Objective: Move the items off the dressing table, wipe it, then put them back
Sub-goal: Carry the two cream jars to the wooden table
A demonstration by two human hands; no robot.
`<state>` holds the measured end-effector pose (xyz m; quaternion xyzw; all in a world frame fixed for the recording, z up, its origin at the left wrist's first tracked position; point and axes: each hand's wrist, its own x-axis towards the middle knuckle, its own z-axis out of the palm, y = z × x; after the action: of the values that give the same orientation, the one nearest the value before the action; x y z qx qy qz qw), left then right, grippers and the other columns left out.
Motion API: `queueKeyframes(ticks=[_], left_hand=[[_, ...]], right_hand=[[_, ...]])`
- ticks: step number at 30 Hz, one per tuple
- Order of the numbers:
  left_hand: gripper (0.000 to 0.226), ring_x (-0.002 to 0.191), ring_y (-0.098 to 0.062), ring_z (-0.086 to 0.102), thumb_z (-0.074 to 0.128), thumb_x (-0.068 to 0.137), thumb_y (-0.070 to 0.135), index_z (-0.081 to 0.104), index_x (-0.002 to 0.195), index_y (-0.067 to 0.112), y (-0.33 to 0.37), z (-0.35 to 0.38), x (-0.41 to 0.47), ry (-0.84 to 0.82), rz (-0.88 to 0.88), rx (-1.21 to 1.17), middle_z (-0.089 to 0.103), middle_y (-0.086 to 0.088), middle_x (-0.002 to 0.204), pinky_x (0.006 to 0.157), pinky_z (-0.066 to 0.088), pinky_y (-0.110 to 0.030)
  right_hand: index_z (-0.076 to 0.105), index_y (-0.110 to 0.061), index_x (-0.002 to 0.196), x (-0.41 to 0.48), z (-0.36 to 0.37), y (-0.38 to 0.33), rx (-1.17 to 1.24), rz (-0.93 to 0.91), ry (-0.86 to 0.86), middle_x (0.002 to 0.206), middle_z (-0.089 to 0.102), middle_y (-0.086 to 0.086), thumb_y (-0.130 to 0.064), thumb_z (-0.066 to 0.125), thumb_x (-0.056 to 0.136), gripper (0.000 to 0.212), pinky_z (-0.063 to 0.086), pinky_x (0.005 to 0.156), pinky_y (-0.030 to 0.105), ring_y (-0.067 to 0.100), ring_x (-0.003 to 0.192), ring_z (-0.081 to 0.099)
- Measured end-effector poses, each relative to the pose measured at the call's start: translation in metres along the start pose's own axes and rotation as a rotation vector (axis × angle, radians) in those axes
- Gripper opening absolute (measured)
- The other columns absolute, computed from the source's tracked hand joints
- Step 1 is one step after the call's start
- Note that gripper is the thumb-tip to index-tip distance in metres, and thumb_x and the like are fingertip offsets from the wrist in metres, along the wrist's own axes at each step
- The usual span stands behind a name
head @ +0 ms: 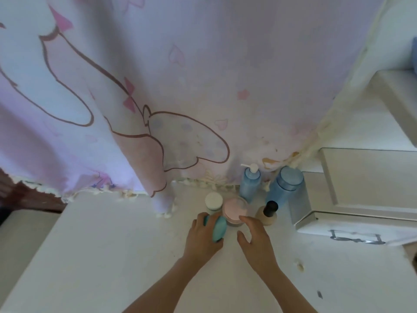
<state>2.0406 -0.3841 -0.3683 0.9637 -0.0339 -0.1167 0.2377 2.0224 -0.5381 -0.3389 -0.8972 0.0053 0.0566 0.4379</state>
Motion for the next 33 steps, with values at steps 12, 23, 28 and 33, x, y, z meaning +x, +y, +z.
queueKeyframes(ticks=[12, 23, 28, 33], left_hand=[[0.068, 0.098, -0.018, 0.052, 0.074, 0.07, 0.022, 0.045, 0.131, 0.021, -0.078, -0.068, -0.054, 0.351, -0.236, -0.22, 0.043, -0.002, 0.122, 0.077, 0.046, -0.021], [0.069, 0.091, -0.009, 0.046, 0.075, 0.072, 0.027, 0.041, 0.132, 0.027, -0.119, -0.073, -0.133, 0.538, -0.52, -0.298, 0.041, 0.004, 0.118, 0.069, 0.042, -0.014], [0.07, 0.092, -0.01, 0.046, 0.075, 0.072, 0.025, 0.041, 0.133, 0.026, -0.12, -0.081, -0.16, 0.639, -0.59, -0.349, 0.04, 0.004, 0.118, 0.074, 0.044, -0.019], [0.069, 0.094, -0.009, 0.046, 0.076, 0.072, 0.021, 0.043, 0.132, 0.026, -0.116, -0.086, -0.197, 0.76, -0.641, -0.367, 0.041, 0.004, 0.116, 0.073, 0.039, -0.013]], right_hand=[[0.027, -0.02, 0.139, 0.09, 0.051, -0.042, -0.675, -0.213, -0.215, 0.143, 0.029, 0.012, -0.028, 0.048, 0.09, 0.054, 0.028, 0.105, 0.034, 0.028, 0.129, 0.031], [0.036, -0.022, 0.134, 0.078, 0.087, -0.074, -0.525, -0.358, -0.498, 0.115, 0.051, 0.009, -0.028, 0.06, 0.078, 0.061, 0.03, 0.08, 0.028, 0.027, 0.106, 0.04], [0.04, -0.026, 0.128, 0.05, 0.1, -0.119, -0.297, -0.471, -0.59, 0.111, 0.051, 0.005, -0.028, 0.067, 0.072, 0.063, 0.033, 0.08, 0.028, 0.024, 0.109, 0.036], [0.044, -0.028, 0.125, 0.028, 0.107, -0.148, -0.242, -0.619, -0.654, 0.105, 0.049, -0.006, -0.033, 0.072, 0.069, 0.063, 0.035, 0.083, 0.028, 0.014, 0.106, 0.035]])
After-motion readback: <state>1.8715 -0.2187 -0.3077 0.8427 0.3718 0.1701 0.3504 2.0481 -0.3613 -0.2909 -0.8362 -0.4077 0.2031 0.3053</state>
